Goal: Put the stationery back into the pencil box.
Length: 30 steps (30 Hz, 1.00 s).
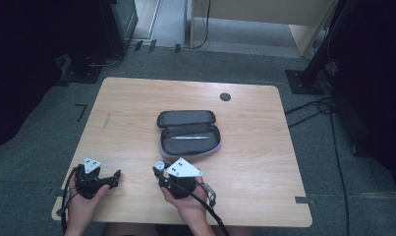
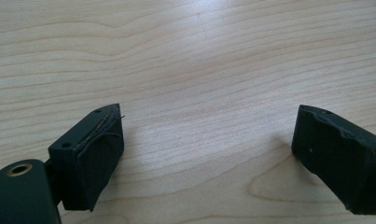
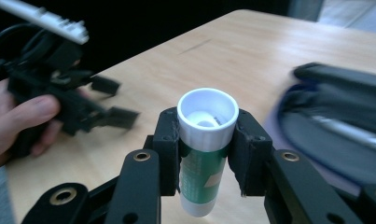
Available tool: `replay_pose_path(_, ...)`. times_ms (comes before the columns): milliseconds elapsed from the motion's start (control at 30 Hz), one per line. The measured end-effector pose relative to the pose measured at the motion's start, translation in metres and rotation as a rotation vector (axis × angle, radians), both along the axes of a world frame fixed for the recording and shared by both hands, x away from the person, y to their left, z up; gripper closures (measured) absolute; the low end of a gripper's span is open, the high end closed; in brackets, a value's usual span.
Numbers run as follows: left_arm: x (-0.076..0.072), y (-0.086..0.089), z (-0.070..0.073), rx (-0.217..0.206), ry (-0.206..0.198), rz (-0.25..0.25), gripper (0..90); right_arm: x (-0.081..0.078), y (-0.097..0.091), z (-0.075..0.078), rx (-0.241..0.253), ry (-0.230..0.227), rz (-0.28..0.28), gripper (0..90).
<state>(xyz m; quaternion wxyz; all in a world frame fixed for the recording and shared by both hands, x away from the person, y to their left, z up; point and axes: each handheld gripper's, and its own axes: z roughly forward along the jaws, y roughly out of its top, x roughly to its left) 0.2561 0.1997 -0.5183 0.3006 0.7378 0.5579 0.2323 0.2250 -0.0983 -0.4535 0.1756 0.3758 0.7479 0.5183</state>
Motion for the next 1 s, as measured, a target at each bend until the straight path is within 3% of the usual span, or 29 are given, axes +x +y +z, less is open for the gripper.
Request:
replay_pose_path(433, 0.0, 0.0, 0.0, 0.001, 0.0, 0.0, 9.5, 0.04, -0.042, 0.021, 0.006, -0.035, -0.16, 66.2)
replay_pose_path(733, 0.0, 0.0, 0.0, 0.0, -0.001, 0.001, 9.5, 0.073, -0.043, 0.009, -0.025, -0.044, -0.232, 66.2)
replay_pose_path(833, 0.0, 0.0, 0.0, 0.0, -0.001, 0.001, 9.5, 0.082, -0.039, 0.001, -0.03, -0.027, -0.234, 66.1)
replay_pose_path(1000, 0.0, 0.0, 0.0, 0.0, 0.0, 0.0, 9.5, 0.091, -0.033, -0.012, 0.003, 0.007, -0.207, 66.1)
